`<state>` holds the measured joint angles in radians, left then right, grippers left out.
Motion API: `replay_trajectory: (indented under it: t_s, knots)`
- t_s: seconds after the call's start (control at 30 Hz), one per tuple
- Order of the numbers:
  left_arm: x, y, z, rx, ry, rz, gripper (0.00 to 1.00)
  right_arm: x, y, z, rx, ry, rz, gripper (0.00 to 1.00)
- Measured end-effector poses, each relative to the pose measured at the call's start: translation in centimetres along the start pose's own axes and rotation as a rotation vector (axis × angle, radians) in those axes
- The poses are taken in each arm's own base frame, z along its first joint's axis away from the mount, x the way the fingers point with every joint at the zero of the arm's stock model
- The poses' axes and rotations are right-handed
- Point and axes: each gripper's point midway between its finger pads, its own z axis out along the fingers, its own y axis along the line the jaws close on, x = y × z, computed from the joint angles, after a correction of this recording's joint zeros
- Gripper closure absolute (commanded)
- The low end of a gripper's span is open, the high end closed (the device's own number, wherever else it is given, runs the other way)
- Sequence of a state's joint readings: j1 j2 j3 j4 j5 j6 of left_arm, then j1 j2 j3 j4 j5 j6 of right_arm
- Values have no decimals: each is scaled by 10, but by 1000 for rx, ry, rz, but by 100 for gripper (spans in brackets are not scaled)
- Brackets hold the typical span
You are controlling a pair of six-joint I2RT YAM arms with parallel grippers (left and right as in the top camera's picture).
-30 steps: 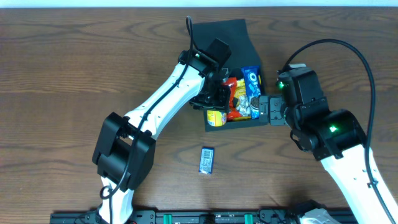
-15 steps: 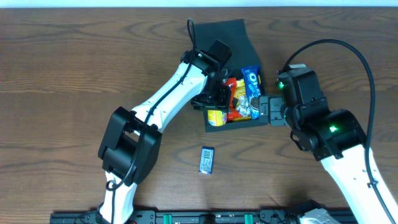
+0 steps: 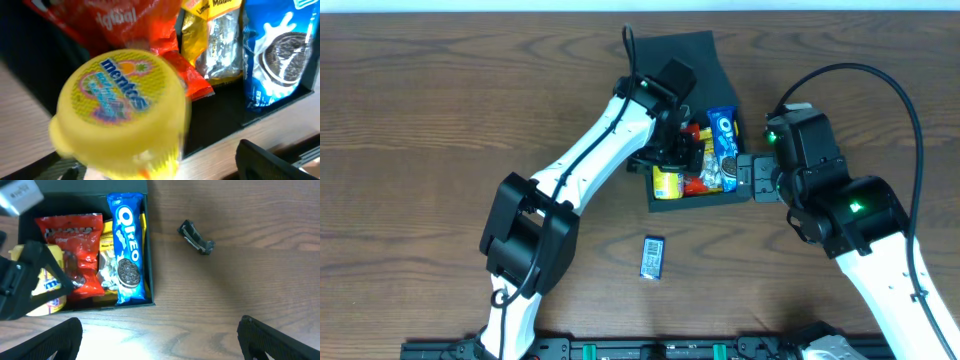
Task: Pack container
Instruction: 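Lower the Mentos bottle into the box's front-left corner and release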
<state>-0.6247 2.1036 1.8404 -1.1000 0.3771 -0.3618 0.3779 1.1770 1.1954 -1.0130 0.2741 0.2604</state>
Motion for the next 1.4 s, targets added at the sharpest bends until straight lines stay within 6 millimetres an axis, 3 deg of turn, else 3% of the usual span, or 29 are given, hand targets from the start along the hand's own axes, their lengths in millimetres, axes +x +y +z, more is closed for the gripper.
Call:
replay_trajectory:
  t_s: [0.3,0.53,0.73,0.8,0.87,1.0,1.1,1.23,1.4]
  knots:
    - [-15,-5,-50,-70,-90,14,5,0,0,0,1,0,1,1]
    - [-10,-17,-51,-33,-72,80,5,0,0,0,1,0,1,1]
    - [24,-67,-53,254,64,297,5,0,-2,0,7,0,1,1]
    - [41,-84,-65,419,128,351,5,2,-3,0,16,6,-1,1]
    - [53,-89,-82,563,179,377,5,3,-4,0,20,11,0,1]
    - [60,-75,-116,779,197,380,5,3,-5,0,23,10,12,1]
    - [51,-58,-126,919,114,412,5,2,-5,0,23,8,17,1]
    - [51,-40,-113,1045,64,388,5,0,-4,0,23,-1,22,1]
    - [55,-36,-86,1134,2,416,5,-5,-3,0,18,-21,29,1]
